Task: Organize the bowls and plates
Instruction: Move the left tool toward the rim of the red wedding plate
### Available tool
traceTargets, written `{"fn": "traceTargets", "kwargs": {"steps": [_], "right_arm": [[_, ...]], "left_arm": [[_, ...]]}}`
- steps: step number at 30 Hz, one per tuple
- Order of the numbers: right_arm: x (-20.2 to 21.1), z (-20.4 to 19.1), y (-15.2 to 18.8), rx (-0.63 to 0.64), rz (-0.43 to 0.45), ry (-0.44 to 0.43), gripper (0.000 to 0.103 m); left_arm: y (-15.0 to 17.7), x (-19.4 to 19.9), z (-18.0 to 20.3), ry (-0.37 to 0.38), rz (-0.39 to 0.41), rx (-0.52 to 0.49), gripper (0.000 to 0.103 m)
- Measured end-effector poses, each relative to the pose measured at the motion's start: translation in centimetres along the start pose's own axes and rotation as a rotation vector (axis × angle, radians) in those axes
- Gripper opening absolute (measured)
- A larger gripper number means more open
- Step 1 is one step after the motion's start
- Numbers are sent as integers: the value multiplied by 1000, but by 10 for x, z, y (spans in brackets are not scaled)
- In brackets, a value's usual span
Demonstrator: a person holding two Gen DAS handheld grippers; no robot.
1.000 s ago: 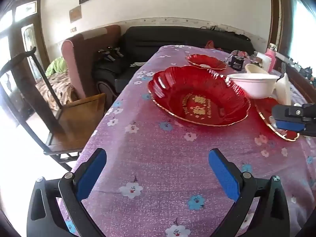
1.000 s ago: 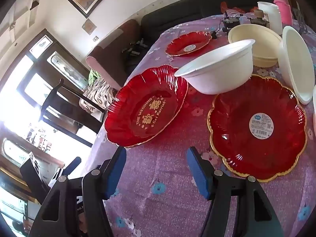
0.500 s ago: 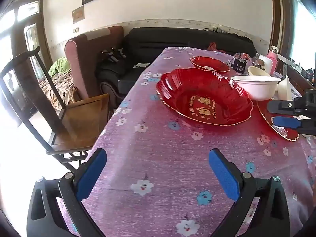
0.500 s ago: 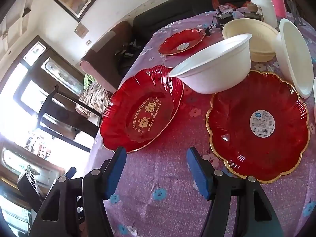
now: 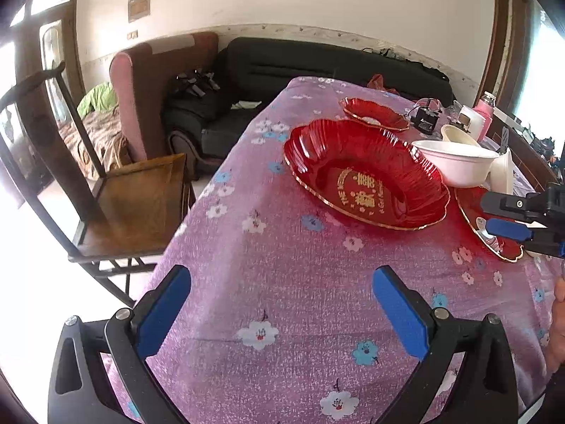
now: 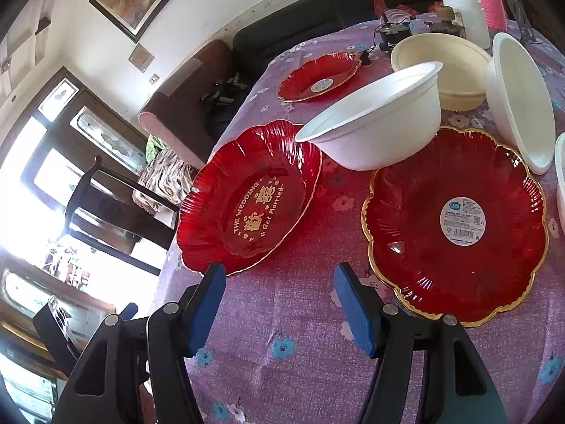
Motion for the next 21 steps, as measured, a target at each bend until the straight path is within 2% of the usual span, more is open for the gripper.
{"fn": "traceTargets", "kwargs": {"steps": [3, 5, 8, 14, 21], "right_arm": [[2, 0, 1, 3, 4, -3, 69], [3, -2, 2, 8, 5, -7, 69], [3, -5, 2, 28, 11, 0, 68], [1, -8, 0, 110, 47, 111, 66], [4, -9, -10, 160, 121, 192, 66]], "left_arm": [[-2, -1, 2, 40, -7, 21, 102], [-2, -4, 2, 43, -15, 28, 97], [-1, -9, 2, 47, -37, 48, 97], [-3, -7, -4, 26, -40, 70, 97], [-11, -6, -5, -10, -49, 27, 97]]}}
Point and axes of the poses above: each gripper's, at about its wrist camera, not at the fingertips, and x roughly against the way its jaws point, z to its right, y to its underside, the point moved 9 cm from there along -x, roughly the way its jaws point, and after that the axes turned 13 degrees about y, right-handed, at the moved point
